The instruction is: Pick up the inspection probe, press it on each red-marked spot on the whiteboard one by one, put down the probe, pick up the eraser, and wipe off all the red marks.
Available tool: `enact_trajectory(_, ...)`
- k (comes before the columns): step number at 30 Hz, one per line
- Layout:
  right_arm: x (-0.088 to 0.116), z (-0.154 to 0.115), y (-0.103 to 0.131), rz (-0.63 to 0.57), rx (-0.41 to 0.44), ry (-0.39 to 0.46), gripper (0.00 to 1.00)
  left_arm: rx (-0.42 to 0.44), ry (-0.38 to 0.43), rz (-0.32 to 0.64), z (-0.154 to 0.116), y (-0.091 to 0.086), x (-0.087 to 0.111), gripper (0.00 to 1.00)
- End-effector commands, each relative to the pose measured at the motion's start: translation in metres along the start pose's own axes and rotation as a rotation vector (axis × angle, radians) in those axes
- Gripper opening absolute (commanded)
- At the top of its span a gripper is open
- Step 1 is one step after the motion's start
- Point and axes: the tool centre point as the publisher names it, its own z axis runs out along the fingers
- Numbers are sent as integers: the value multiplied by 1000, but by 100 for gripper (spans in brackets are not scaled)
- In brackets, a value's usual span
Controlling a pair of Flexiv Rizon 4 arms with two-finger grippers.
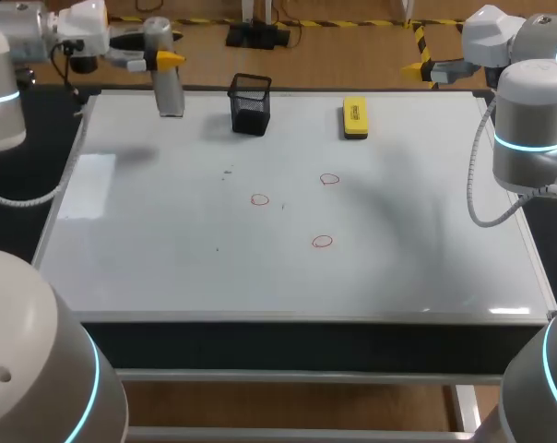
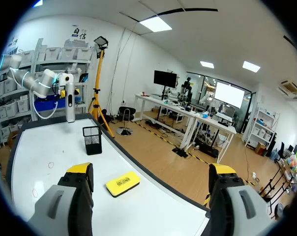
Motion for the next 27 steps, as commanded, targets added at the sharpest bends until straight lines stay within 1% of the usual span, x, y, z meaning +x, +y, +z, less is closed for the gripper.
enact_trajectory(1, 0, 0, 0, 0, 1, 1, 100, 14, -90, 10, -10, 10, 9, 0)
enact_trajectory(6, 0, 0, 0, 0, 1, 1, 100, 12, -87, 12, -17, 20, 10, 0)
enact_trajectory(12, 0, 0, 0, 0, 1, 1, 100, -4, -112, -15, -21, 28, 10, 0)
enact_trajectory(27, 0, 0, 0, 0, 1, 1, 100, -10, -116, -23, -21, 28, 10, 0)
